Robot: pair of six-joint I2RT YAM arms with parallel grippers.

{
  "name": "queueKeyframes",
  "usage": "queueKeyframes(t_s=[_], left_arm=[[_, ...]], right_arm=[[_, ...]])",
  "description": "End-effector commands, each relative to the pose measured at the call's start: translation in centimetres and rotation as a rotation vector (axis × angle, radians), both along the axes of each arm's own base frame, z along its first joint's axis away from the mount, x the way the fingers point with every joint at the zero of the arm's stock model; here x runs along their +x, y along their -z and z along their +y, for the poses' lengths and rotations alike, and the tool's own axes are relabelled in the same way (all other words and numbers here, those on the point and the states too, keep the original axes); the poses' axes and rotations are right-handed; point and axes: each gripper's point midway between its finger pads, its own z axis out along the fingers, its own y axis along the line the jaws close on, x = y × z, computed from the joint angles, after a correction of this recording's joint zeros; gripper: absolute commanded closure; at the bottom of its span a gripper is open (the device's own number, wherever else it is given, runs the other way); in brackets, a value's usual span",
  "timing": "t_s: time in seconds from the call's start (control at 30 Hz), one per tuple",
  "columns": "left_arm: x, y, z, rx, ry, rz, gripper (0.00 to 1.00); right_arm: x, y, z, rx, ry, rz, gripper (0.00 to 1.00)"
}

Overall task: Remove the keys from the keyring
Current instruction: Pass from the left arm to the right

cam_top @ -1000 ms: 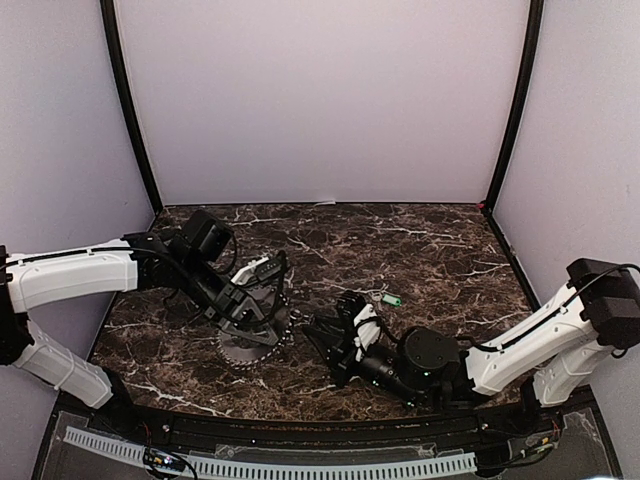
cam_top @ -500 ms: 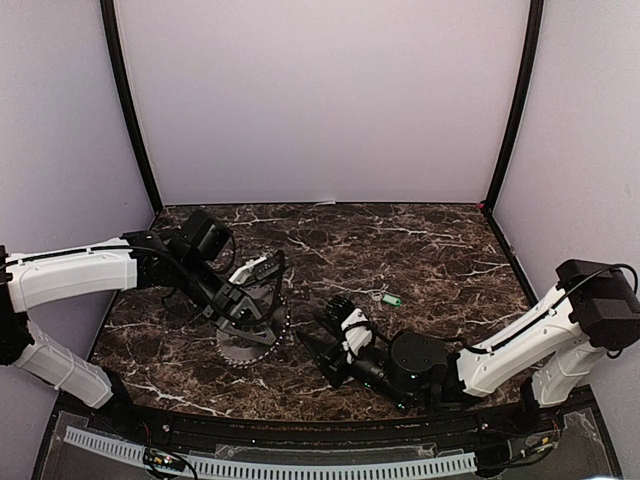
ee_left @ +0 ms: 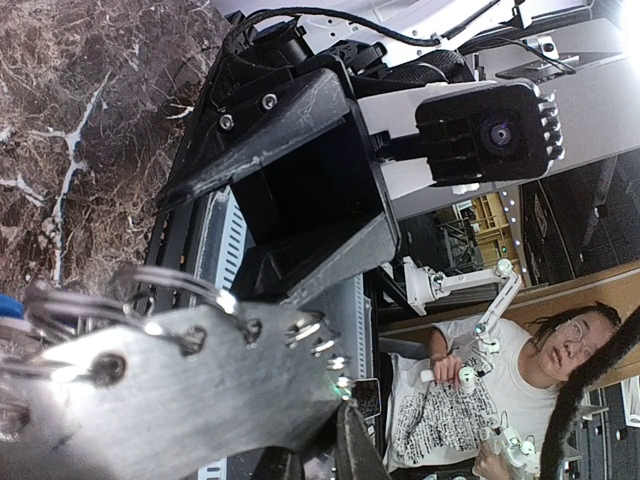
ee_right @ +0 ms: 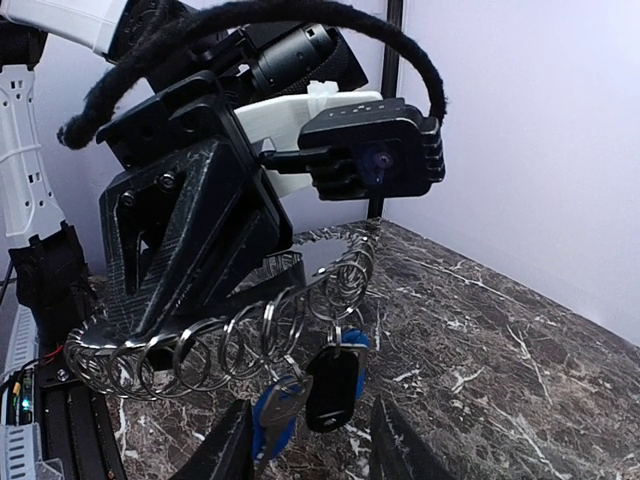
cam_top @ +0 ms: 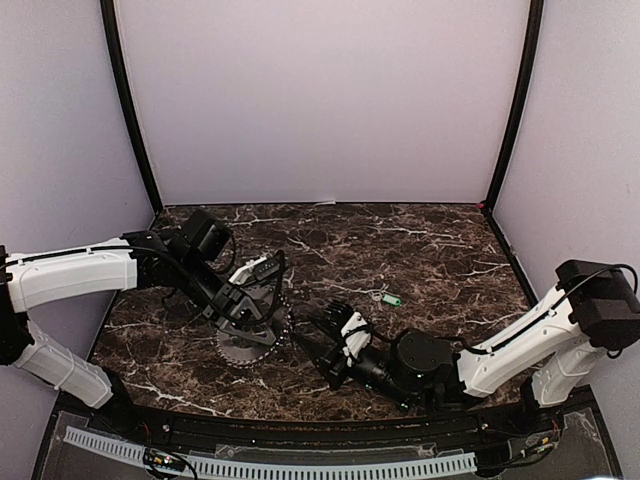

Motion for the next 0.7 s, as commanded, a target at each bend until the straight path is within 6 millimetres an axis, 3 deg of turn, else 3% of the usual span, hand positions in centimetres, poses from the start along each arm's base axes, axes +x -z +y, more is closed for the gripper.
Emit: queueKeyframes(t_s=[0.0,0.67], left_arm=[[-0.1,-1.5,0.0,-0.063,0.023,-0.023,1.00],[-0.2,-1.3,-0.1,-0.059,0.029,-0.005,1.00]], right_arm=[[-0.7,-1.9,0.4,0.051,-0.020,-0.057,0.63],[-0.4,-2.9,2.1,0.040,0.012,-0.130,0.79]])
